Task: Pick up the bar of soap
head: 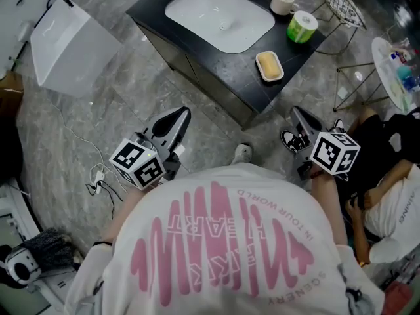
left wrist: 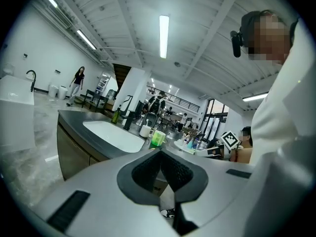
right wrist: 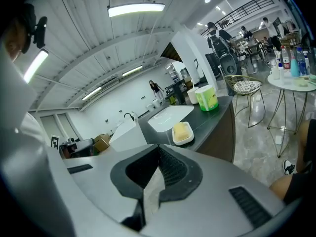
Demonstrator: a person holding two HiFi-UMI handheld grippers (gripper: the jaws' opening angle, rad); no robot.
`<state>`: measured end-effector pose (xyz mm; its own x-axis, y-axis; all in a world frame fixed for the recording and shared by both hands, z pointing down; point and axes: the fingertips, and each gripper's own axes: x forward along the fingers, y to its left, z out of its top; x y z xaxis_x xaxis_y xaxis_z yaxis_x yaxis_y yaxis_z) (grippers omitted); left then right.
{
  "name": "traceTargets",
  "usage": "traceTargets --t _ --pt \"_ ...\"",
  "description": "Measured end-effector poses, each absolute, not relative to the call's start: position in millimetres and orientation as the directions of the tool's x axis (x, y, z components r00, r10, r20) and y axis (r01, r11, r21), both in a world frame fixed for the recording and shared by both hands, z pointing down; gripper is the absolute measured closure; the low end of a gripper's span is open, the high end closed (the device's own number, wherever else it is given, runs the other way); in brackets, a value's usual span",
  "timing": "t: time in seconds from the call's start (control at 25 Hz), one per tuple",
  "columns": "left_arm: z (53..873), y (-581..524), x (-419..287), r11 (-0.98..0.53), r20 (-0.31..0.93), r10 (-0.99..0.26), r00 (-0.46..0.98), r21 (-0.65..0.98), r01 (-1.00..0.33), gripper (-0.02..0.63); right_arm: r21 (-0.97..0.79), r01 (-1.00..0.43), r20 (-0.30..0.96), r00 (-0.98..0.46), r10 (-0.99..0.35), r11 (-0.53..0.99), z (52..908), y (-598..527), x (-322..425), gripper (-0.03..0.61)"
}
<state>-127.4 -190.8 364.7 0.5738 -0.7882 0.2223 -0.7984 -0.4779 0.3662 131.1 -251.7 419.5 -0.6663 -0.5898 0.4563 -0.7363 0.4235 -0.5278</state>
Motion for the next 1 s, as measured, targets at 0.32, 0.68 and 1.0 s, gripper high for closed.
traceTargets --t 0.32,0.68,1.0 --pt "361.9 -229.3 -106.9 -0.477 0.218 -0.796 0.565 0.351 -0.806 0.604 -0.521 -0.736 0.460 -0.668 -0.584 0.432 421.0 -288.2 152.1 0.566" --pt "367.6 -272.4 -87.1 -0.471 0.216 -0.801 0.558 0.349 -0.810 0.604 -0.512 -0.736 0.474 -0.672 -0.568 0.443 429.4 -330.5 172.0 0.566" --pt "375.1 -302.3 -73.4 -0.454 0.213 -0.811 0.546 0.360 -0.815 0.604 -0.509 -0.728 0.486 -0.683 -0.545 0.459 436.8 -363.0 180.6 0.566"
